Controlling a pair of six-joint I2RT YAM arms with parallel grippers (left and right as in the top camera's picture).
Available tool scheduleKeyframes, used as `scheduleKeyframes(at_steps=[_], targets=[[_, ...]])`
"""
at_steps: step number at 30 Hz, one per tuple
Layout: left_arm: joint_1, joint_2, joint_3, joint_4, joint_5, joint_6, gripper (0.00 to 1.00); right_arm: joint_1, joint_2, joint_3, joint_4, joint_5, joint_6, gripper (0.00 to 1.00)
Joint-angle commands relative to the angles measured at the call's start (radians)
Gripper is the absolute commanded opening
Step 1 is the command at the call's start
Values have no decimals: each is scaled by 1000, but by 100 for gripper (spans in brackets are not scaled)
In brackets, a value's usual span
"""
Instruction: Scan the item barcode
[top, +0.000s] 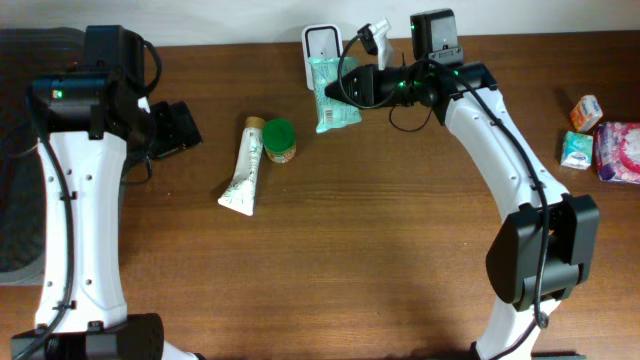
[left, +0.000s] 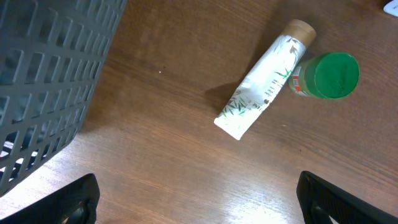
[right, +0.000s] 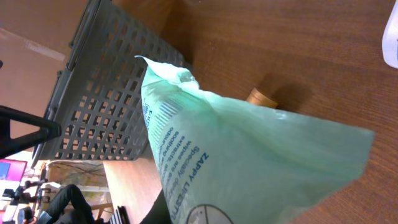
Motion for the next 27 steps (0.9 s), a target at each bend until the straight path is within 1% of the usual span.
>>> scheduleKeyframes(at_steps=[1, 3, 7, 11, 15, 17, 19, 22, 23, 26, 27], targets=[[7, -18, 0, -1, -8, -5, 99, 1, -43, 24, 1, 2, 21, 4], [7, -18, 0, -1, -8, -5, 99, 1, -43, 24, -13, 13, 21, 4], [7, -18, 0, -1, -8, -5, 99, 2, -43, 19, -109, 82, 19, 4], [7, -18, 0, -1, -8, -5, 99, 2, -43, 18, -200, 79, 18, 4], [7, -18, 0, -1, -8, -5, 99, 2, -43, 18, -296, 68, 62, 4], [7, -18, 0, -1, -8, -5, 99, 2, -43, 18, -303, 72, 53, 4], [7, -18, 0, -1, -8, -5, 99, 3, -43, 18, -304, 72, 12, 4], [7, -18, 0, -1, -8, -6, 99, 4, -43, 14, -307, 80, 8, 4], [7, -18, 0, -1, -8, -5, 99, 4, -43, 14, -307, 79, -5, 4], [7, -18, 0, -1, -8, -5, 99, 26, -43, 12, -300, 80, -218, 4], [7, -18, 0, -1, -8, -5, 99, 35, -42, 12, -280, 97, -229, 4]])
